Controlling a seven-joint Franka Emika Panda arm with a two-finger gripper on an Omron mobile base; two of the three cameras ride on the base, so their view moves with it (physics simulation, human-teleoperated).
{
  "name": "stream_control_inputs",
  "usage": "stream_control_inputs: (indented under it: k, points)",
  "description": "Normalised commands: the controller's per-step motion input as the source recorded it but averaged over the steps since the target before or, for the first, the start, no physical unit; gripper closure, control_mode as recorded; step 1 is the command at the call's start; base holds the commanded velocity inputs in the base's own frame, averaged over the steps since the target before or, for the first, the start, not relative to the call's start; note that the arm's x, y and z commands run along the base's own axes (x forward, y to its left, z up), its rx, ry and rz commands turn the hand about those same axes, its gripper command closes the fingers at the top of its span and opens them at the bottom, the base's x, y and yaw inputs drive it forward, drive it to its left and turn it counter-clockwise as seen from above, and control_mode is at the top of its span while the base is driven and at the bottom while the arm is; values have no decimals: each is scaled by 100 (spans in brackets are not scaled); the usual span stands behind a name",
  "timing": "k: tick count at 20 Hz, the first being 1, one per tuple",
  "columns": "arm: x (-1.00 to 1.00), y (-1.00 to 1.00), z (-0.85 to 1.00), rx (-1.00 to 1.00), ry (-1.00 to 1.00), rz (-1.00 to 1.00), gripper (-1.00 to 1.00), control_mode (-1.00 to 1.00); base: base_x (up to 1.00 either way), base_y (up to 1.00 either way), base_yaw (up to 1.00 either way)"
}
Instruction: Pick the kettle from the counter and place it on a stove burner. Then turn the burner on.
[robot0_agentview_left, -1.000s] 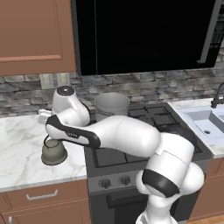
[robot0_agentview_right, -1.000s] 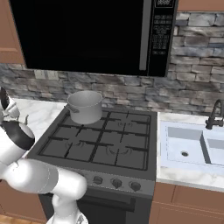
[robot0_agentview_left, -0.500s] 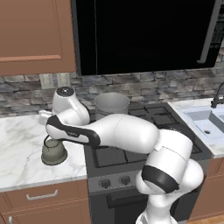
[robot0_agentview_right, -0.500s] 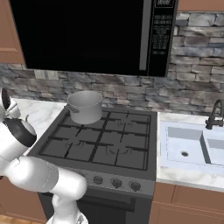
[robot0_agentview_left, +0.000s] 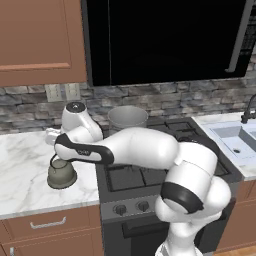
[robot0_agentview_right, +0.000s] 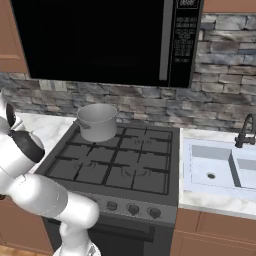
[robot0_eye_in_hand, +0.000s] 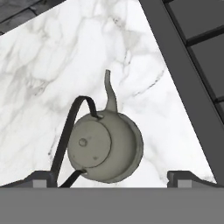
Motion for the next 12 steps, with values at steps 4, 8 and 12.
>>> stream_control_inputs:
  k: [4,8,12]
  points:
    - [8,3,-1,0,1,0,-100,-100,0,0,0]
    - [5,13,0,0,1,0,-100,-100,0,0,0]
    - [9,20,0,0,1,0,-100,-100,0,0,0]
